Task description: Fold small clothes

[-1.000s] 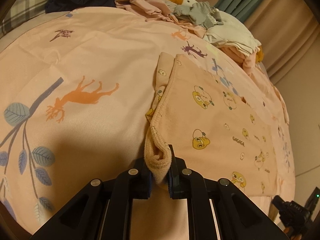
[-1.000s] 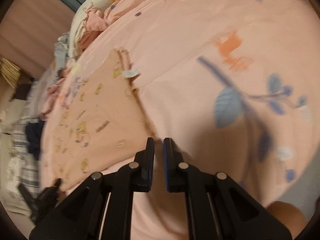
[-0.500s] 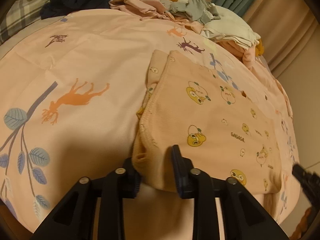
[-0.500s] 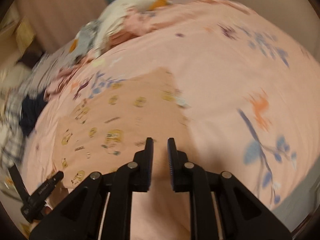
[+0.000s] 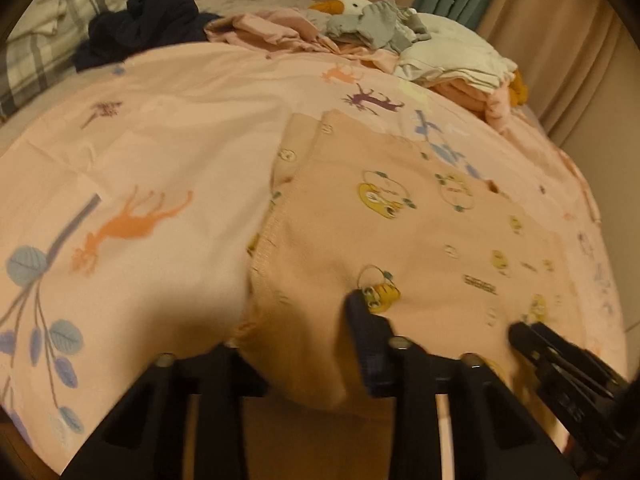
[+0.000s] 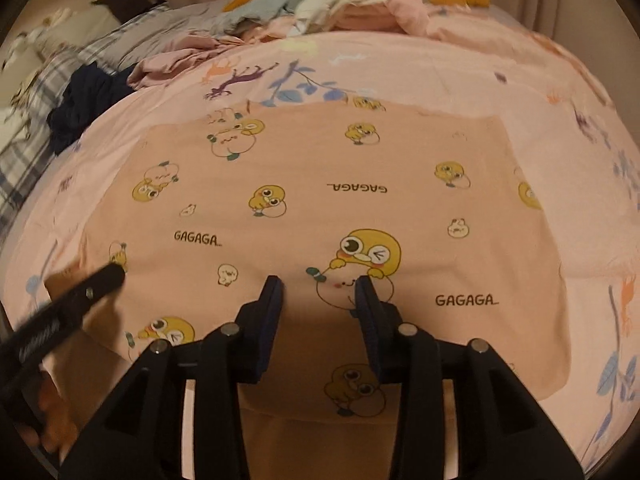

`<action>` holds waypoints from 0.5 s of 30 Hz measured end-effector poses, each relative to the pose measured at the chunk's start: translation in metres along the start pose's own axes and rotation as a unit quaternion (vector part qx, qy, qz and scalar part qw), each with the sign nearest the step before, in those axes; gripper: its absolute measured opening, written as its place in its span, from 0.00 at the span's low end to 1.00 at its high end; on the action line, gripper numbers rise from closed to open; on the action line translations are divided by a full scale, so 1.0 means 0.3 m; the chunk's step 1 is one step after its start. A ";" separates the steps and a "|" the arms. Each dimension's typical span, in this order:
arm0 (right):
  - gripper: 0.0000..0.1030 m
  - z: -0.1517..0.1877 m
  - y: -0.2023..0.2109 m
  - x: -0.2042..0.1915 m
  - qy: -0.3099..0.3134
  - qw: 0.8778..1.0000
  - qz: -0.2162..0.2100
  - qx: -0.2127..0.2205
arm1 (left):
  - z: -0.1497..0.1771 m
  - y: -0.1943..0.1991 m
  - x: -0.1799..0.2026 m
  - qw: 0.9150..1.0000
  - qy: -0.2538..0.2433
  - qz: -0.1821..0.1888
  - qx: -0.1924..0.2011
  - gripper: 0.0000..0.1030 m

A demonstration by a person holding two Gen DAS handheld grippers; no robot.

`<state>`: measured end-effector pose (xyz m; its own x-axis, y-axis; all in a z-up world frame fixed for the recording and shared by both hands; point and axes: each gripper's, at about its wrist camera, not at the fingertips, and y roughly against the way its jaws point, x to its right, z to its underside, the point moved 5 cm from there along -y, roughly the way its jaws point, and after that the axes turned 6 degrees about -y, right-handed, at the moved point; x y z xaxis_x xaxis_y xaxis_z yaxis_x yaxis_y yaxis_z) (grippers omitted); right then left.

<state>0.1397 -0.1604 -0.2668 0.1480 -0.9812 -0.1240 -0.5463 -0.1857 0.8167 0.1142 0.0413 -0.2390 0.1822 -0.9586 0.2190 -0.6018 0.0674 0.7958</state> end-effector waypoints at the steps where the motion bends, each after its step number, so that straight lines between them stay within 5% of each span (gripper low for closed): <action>1: 0.37 0.002 -0.001 0.002 0.000 1.000 -0.002 0.002 | -0.002 -0.001 -0.002 1.000 0.006 0.001 0.003 0.23; 11: 0.40 0.028 -0.022 -0.027 0.036 0.998 0.019 0.037 | -0.019 0.005 0.046 0.998 -0.033 -0.044 0.028 0.07; 15: 0.38 0.011 -0.006 0.037 -0.013 0.998 -0.054 0.021 | -0.039 0.015 0.071 0.997 -0.039 -0.058 0.039 0.07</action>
<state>0.1396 -0.1710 -0.2713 0.1864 -0.9565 -0.2242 -0.5630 -0.2911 0.7735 0.1244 0.0245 -0.2243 0.1945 -0.9776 0.0809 -0.6395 -0.0639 0.7661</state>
